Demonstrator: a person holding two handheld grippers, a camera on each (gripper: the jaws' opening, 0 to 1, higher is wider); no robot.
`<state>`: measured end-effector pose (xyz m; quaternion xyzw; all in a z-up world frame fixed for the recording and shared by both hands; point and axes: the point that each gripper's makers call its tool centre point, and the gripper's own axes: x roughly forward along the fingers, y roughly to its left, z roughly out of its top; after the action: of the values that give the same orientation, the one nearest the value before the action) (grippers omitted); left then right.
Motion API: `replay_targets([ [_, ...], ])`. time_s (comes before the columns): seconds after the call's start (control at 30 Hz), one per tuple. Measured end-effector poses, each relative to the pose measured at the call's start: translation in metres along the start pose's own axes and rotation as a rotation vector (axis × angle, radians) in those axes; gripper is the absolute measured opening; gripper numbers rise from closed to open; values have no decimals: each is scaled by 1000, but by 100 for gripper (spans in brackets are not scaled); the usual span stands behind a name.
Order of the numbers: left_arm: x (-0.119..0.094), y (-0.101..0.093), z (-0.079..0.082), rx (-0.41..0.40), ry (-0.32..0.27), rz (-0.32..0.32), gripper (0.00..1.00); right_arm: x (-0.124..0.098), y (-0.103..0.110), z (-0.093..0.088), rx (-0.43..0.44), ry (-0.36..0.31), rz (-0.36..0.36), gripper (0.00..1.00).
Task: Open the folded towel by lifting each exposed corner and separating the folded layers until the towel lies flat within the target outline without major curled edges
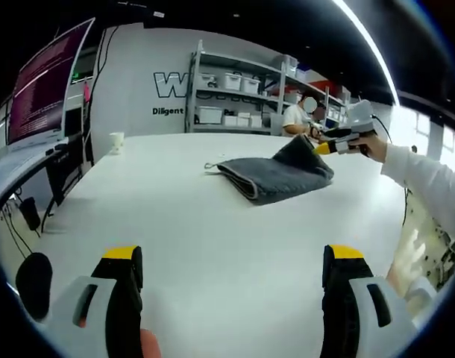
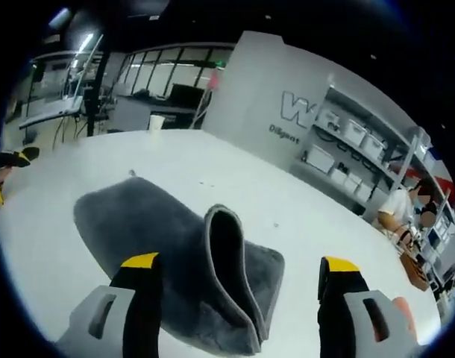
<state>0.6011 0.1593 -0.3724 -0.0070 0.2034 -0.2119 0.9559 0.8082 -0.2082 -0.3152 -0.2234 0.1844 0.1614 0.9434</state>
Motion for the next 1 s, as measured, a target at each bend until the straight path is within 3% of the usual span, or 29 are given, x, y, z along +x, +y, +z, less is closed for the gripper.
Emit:
replay_targets([
  [0.4, 1, 1, 0, -1, 0, 0, 100, 22, 4, 5, -17, 16, -2, 80],
  [0.77, 2, 1, -3, -1, 8, -1, 100, 30, 4, 6, -7, 7, 8, 60],
  [1.0, 2, 2, -3, -5, 9, 0, 100, 30, 3, 4, -2, 6, 20, 40],
])
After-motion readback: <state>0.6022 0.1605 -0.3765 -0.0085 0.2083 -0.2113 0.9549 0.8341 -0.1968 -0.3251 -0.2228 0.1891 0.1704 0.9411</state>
